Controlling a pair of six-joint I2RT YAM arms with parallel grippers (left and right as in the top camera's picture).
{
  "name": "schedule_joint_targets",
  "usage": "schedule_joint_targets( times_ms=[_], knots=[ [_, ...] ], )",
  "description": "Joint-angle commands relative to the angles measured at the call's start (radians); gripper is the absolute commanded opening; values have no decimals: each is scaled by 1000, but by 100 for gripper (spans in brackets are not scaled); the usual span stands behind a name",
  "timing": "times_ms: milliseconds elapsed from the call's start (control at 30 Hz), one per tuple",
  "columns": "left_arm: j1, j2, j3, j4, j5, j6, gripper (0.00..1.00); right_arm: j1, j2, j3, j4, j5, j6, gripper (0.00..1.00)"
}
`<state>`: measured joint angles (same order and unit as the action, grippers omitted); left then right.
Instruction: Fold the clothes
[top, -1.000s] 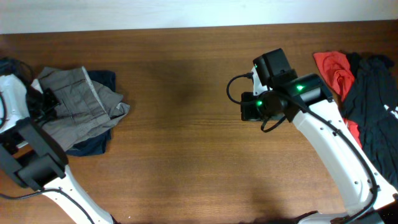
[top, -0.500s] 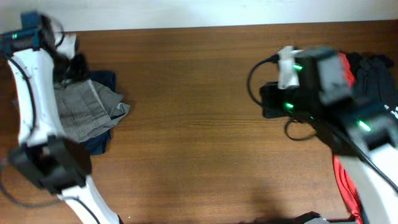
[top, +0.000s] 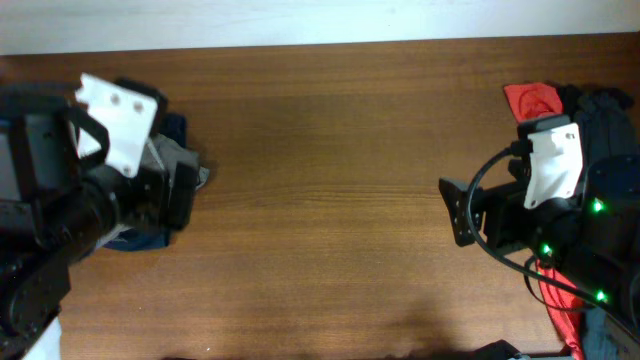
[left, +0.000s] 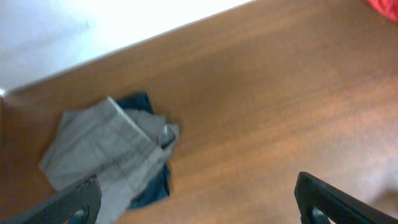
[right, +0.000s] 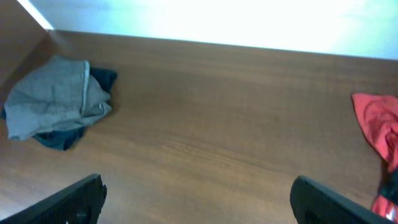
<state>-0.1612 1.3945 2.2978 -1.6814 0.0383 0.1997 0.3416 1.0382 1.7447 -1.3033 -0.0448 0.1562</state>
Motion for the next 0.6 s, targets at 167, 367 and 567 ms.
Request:
schedule_joint_targets(
  times_ms=[167, 367, 567],
  knots=[
    [-6, 8, -17, -4, -20, -27, 99, -2, 7, 6, -29, 15, -6, 99],
    [-6, 8, -17, -4, -20, -26, 99, -2, 21, 6, -29, 16, -6, 99],
    [-6, 8, -17, -4, -20, -27, 99, -2, 42, 6, -59, 13, -8, 99]
  ],
)
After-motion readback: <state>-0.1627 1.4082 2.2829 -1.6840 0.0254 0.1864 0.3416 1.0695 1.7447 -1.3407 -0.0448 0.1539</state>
